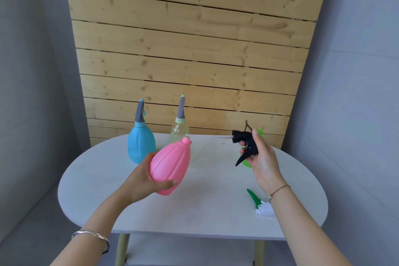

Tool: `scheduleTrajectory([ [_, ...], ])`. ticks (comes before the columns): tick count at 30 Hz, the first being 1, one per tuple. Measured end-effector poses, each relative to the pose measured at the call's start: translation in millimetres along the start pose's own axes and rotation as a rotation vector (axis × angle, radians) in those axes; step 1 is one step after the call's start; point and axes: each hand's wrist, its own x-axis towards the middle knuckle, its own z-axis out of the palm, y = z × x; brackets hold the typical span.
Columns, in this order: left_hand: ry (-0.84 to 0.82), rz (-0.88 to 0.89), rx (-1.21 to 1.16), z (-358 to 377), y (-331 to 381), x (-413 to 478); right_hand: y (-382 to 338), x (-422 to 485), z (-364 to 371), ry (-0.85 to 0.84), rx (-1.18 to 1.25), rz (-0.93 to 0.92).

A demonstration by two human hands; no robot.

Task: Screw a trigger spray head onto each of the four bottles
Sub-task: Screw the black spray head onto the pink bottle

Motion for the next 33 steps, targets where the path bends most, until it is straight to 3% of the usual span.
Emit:
scheduleTrajectory([
  [12,-0.005,0.015,0.074,0.3,-2.0,-1.3,2.4,2.9,-5.3,-0.03,-0.26,0.035],
  [16,-0.055,0.081,0.165,5.6,2.7,-3.4,8.3,-0.3,-0.7,-0.11,-0.366,0.019],
  [22,-0.11,0.109,0.108,16.1,10.5,-5.1,23.5,-7.0,10.8,-0.307,-0.511,0.025],
  [33,-0.154,0.068,-0.056,10.9,23.3,-9.3,21.7,-8.3,15.0,-0.238,-0.315,0.121],
])
